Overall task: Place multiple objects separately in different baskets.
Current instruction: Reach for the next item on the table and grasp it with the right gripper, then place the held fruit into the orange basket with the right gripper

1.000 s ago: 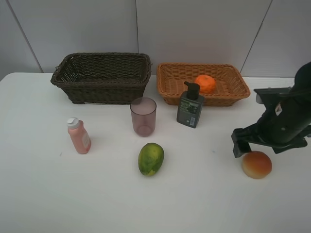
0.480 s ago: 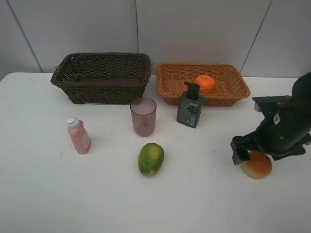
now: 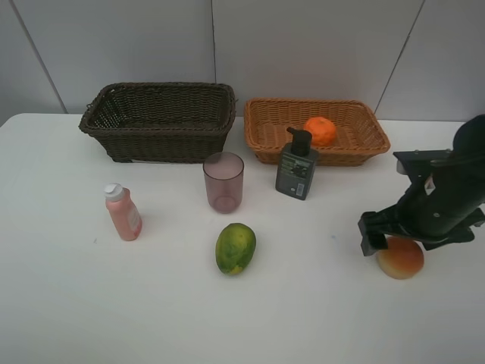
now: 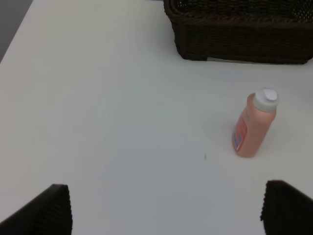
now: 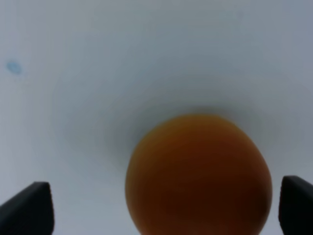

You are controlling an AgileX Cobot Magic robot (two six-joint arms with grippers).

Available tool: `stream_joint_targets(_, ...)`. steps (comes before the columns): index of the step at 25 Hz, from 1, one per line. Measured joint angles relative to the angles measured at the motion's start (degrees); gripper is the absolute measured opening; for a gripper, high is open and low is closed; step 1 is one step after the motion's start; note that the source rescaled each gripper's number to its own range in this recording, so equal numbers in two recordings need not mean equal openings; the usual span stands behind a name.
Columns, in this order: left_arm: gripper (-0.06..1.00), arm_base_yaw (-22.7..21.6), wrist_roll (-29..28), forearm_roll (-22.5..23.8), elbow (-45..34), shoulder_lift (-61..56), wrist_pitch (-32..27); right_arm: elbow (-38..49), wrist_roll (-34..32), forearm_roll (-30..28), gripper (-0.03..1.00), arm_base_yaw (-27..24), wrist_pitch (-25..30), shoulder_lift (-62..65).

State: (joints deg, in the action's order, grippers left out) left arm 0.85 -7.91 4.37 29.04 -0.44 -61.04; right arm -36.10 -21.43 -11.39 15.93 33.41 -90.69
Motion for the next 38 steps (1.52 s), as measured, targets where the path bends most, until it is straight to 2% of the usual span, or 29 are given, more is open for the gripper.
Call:
stream_joint_targets(13,1.0,0.0,0.0,0.0,0.0,0.0,0.0,-0.1,-1.3,-0.6,1.0,0.0,-2.1,-9.0)
stream_joint_targets(15,1.0,0.0,0.0,0.0,0.0,0.0,0.0,-0.1,-1.3,-0.5,0.96,0.0,-2.4,-9.1)
stream_joint_targets(17,1.0,0.0,0.0,0.0,0.0,0.0,0.0,-0.1,-1.3,-0.2,0.86,0.0,-2.6,-9.2)
stream_joint_targets(19,1.0,0.0,0.0,0.0,0.0,0.0,0.0,-0.1,-1.3,0.4,0.67,0.0,-3.3,-9.2)
stream_joint_targets(20,1.0,0.0,0.0,0.0,0.0,0.0,0.0,-0.1,-1.3,0.4,0.5,0.0,-3.7,-9.2)
stream_joint_targets(21,1.0,0.0,0.0,0.0,0.0,0.0,0.0,-0.1,-1.3,0.4,0.38,0.0,-4.2,-9.2)
stream_joint_targets(22,1.0,0.0,0.0,0.0,0.0,0.0,0.0,-0.1,-1.3,0.4,0.36,0.0,-4.4,-9.2)
stream_joint_targets(38,1.0,0.0,0.0,0.0,0.0,0.0,0.0,-0.1,-1.3,0.4,0.36,0.0,-4.5,-9.2)
